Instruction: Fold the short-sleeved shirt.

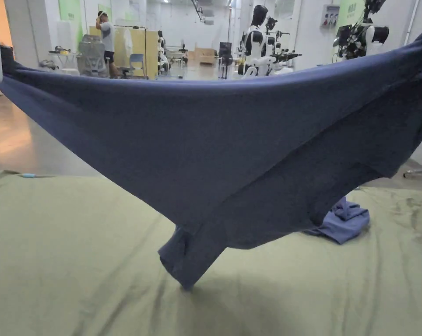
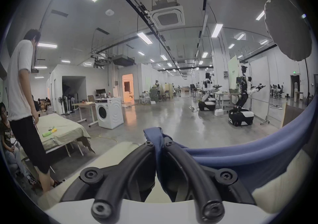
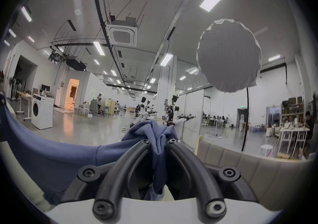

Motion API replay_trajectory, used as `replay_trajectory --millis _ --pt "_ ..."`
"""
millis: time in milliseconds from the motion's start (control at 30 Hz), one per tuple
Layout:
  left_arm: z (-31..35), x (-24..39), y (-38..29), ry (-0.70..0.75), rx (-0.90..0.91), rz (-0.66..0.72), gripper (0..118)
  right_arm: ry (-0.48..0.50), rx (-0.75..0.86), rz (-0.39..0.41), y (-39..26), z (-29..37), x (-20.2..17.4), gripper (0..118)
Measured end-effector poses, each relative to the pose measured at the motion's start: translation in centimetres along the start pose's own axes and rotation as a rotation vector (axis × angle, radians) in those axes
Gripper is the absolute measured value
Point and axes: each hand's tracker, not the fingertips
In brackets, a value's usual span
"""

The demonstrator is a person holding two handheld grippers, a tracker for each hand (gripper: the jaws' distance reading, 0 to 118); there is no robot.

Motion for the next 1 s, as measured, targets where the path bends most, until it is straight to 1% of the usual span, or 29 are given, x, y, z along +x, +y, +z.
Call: replay_trajectory --millis 33,67,133,200,300,367,433,500,600,667,733,833,933,1000 --pt "-0.6 0.4 -2.0 -0.01 -0.042 -0.006 4 0.008 -0.03 -0.007 -2.1 0.0 0.3 13" --pt "-0.3 1.7 -3.7 -0.018 -0.082 -0.022 4 0.004 -0.065 0.004 -4.3 0.1 0.6 13" --pt "-0.5 2.2 -7.2 -0.051 -0.131 -0.027 4 0.033 -0.142 0.003 -8.6 1.0 1.3 13" --pt "0.3 2.4 -10.7 -0.081 -0.151 -0.031 4 0.039 -0.179 0.021 -12.6 2.8 2.0 13" --pt "2.2 2.8 -15.9 -0.112 -0.24 -0.066 4 0.058 -0.238 0.018 -17.7 7.5 2.9 13" --pt "4.9 2.7 -19.1 -0.144 -0.295 -0.049 4 0.064 -0.289 0.002 -20.1 11.6 3.5 13" --pt "7.7 2.1 -21.7 -0.151 -0.314 -0.031 4 0.073 -0.306 -0.018 -21.7 15.5 4.6 13" --pt "11.7 1.5 -23.7 -0.165 -0.321 -0.009 4 0.074 -0.341 -0.028 -22.5 19.4 5.4 13" --pt "16.7 0.5 -26.4 -0.175 -0.381 0.008 4 0.077 -0.381 -0.05 -23.1 25.4 6.9 13" --pt "20.2 -0.9 -27.7 -0.179 -0.395 0.01 4 0.096 -0.397 -0.063 -23.6 29.2 8.8 13" --pt "23.4 -2.2 -28.6 -0.189 -0.412 0.025 4 0.107 -0.399 -0.056 -23.3 33.1 9.9 13" --pt "27.6 -4.3 -30.1 -0.194 -0.458 0.037 4 0.13 -0.421 -0.017 -22.9 38.5 11.3 13" --pt "31.1 -6.1 -31.3 -0.203 -0.5 0.043 4 0.153 -0.441 -0.021 -23.1 42.7 12.3 13" --pt "33.2 -7.1 -32.1 -0.218 -0.516 0.023 4 0.158 -0.478 -0.018 -23.7 44.9 12.7 13"
